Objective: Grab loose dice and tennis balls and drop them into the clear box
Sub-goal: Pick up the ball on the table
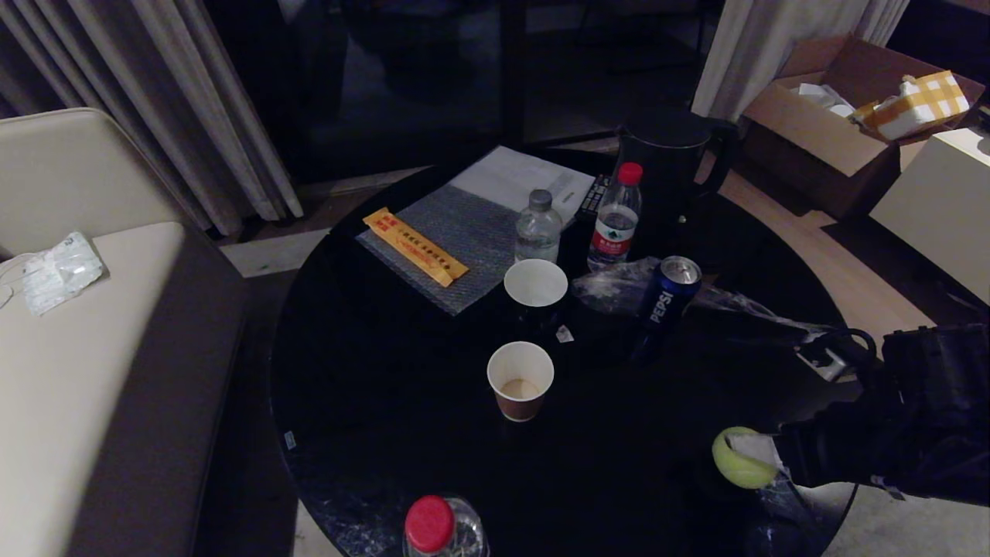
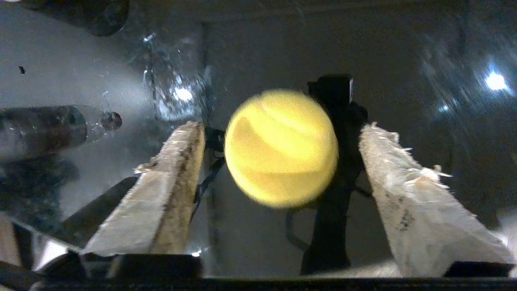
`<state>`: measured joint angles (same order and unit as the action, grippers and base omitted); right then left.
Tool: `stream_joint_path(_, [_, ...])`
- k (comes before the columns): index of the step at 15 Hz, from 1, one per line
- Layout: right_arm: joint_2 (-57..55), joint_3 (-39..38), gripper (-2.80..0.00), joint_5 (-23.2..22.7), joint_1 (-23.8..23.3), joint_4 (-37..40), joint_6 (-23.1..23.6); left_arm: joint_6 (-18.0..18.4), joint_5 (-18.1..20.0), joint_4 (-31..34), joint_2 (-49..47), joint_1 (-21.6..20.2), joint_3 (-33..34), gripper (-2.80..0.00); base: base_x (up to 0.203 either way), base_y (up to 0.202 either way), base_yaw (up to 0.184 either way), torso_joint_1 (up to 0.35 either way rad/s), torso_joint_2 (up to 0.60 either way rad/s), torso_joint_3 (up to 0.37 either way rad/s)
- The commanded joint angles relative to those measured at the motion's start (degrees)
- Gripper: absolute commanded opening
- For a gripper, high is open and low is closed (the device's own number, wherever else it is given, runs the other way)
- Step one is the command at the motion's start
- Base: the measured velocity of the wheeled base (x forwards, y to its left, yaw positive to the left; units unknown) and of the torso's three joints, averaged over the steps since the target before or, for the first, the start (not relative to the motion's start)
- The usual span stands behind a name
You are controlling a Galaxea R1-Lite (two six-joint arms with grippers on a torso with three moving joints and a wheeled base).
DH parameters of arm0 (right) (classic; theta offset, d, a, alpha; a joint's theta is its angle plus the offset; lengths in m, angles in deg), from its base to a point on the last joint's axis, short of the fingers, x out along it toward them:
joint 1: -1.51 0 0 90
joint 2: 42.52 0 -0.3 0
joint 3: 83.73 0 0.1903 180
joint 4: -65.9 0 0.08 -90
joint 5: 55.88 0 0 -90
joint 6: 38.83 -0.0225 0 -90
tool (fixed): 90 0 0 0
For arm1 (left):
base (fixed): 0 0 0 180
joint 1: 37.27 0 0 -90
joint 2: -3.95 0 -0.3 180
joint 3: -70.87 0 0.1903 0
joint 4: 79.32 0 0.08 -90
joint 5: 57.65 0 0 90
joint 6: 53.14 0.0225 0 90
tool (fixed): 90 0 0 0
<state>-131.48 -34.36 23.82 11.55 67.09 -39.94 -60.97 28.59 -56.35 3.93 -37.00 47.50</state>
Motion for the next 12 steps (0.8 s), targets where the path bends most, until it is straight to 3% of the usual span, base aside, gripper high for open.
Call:
stream_joint_path(1, [-3.15,0.63,0.00,-0.52,0.93,-0.83,1.04,-0.08,-0.02,-0.04,-0.06,0.00,0.09,-2.80,0.000,0.000,0.000,0.000,0.00,0.000])
stream_joint_path(12, [-9.32,0.72,0.00,0.35,1.22,-4.77,5.94,-0.08,-0.02,-0.01,-0.05,0.00,0.09,-2.80,0.000,0.000,0.000,0.000,0.00,0.000])
